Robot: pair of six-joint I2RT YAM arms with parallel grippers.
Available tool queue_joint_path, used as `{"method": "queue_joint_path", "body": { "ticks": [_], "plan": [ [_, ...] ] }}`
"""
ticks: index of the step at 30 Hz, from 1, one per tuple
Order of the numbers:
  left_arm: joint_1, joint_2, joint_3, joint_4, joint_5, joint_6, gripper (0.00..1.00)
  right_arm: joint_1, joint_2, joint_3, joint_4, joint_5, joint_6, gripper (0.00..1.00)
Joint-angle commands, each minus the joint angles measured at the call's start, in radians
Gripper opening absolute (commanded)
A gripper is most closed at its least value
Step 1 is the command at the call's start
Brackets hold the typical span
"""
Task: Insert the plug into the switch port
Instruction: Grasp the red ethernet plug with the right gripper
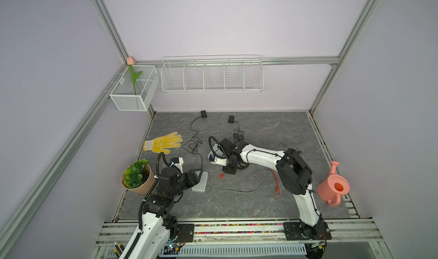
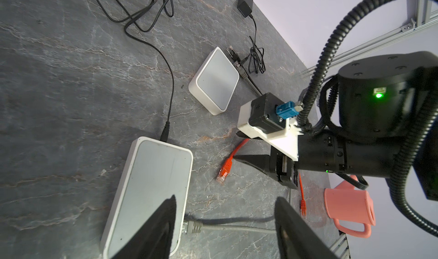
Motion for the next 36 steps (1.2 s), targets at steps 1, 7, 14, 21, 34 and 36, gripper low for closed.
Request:
{"method": "queue_joint_path", "body": {
  "ticks": [1,7,14,21,34,36],
  "plan": [
    [0.005,-0.016,-0.001,-0.02,-0.012,0.003,0.66,-0.009,-0.062,-0.053,0.043,0.025,0.014,0.46],
    [0.005,-0.032,-0.006,-0.035,-0.016,0.004,0.66,0.032,-0.08,-0.017,-0.056,-0.064,-0.027,0.47],
    [0.007,-0.037,-0.008,-0.043,-0.007,0.005,0.66,0.059,-0.002,0.079,-0.166,-0.109,-0.052,0.47],
    [0.007,-0.053,-0.012,-0.049,-0.005,0.006,0.66,0.066,0.039,0.106,-0.182,-0.096,-0.068,0.47],
    [0.007,-0.046,-0.022,-0.036,-0.011,0.008,0.66,0.088,0.124,0.179,-0.201,-0.033,-0.088,0.49],
    [0.007,-0.038,-0.02,-0.034,-0.012,0.009,0.65,0.089,0.14,0.192,-0.214,-0.034,-0.089,0.48]
  ]
}}
